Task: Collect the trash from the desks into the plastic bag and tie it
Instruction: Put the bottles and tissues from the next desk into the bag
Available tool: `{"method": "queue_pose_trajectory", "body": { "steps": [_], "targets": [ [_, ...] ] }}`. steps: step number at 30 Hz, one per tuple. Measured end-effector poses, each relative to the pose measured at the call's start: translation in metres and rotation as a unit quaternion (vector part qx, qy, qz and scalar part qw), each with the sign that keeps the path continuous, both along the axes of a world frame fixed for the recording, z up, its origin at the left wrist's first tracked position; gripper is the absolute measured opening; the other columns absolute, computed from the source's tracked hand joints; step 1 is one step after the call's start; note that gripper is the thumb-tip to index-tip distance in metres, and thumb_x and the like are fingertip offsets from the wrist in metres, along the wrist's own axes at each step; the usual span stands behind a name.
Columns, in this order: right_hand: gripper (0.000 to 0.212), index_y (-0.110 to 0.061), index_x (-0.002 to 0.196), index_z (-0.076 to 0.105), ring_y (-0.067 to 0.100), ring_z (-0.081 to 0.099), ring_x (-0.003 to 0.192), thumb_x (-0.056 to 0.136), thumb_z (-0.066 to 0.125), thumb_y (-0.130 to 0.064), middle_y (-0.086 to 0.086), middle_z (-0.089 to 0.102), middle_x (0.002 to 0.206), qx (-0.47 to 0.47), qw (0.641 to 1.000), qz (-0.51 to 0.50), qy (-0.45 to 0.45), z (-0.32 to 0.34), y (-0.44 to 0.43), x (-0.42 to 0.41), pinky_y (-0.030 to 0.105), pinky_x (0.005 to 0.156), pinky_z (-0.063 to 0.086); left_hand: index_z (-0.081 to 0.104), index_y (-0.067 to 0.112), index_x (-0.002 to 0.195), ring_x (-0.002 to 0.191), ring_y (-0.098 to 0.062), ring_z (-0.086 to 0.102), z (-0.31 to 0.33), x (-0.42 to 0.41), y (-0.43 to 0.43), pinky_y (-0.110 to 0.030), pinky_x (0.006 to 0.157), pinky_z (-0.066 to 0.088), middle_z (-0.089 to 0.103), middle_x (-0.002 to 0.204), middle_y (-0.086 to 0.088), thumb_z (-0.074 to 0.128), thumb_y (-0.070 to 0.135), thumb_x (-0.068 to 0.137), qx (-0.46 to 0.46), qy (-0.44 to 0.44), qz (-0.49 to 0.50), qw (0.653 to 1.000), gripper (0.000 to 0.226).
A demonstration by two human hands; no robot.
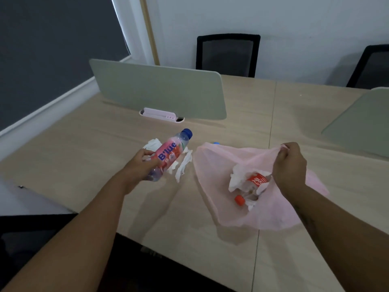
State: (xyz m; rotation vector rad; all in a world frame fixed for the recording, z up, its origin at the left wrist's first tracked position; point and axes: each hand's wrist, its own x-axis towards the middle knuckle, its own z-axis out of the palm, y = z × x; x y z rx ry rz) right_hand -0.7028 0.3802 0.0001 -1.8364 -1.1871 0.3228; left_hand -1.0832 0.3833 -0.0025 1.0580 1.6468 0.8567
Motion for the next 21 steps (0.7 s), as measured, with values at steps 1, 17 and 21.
{"method": "queue_pose_trajectory", "body": {
  "steps": [1,17,21],
  "targets": [
    [0.022,-0.006,0.102,0.052,0.028,0.052,0.074,0.101,0.032,-0.017,0.008,0.054,0.082,-0.003,1.000,-0.006,0.013,0.002,-0.003,0.003,0.035,0.066,0.040,0.052,0.017,0.117,0.076,-0.021,0.066,0.012,0.000,-0.013,-0.029,0.057,0.054,0.066,0.105,-0.012,0.065,0.014,0.090,-0.015,-0.029,-0.015,0.999,0.030],
    [0.021,-0.017,0.091,0.053,0.013,0.052,0.068,0.099,0.033,-0.016,-0.007,0.054,0.076,0.002,0.995,0.044,0.088,0.040,-0.053,0.039,0.030,0.058,0.043,0.056,0.022,0.115,0.084,-0.020,0.061,0.021,0.179,-0.031,-0.026,0.060,0.052,0.066,0.108,-0.012,0.072,0.027,0.077,-0.070,0.040,-0.257,0.963,0.042],
    [0.023,-0.018,0.091,0.055,0.011,0.055,0.069,0.098,0.033,-0.016,-0.008,0.059,0.078,-0.007,0.995,0.041,0.093,0.037,-0.057,0.051,0.031,0.060,0.046,0.053,0.025,0.121,0.093,-0.012,0.061,0.020,0.238,-0.002,-0.018,0.069,0.052,0.061,0.121,-0.001,0.077,0.025,0.076,0.035,0.093,-0.317,0.943,0.051]
  ]
}}
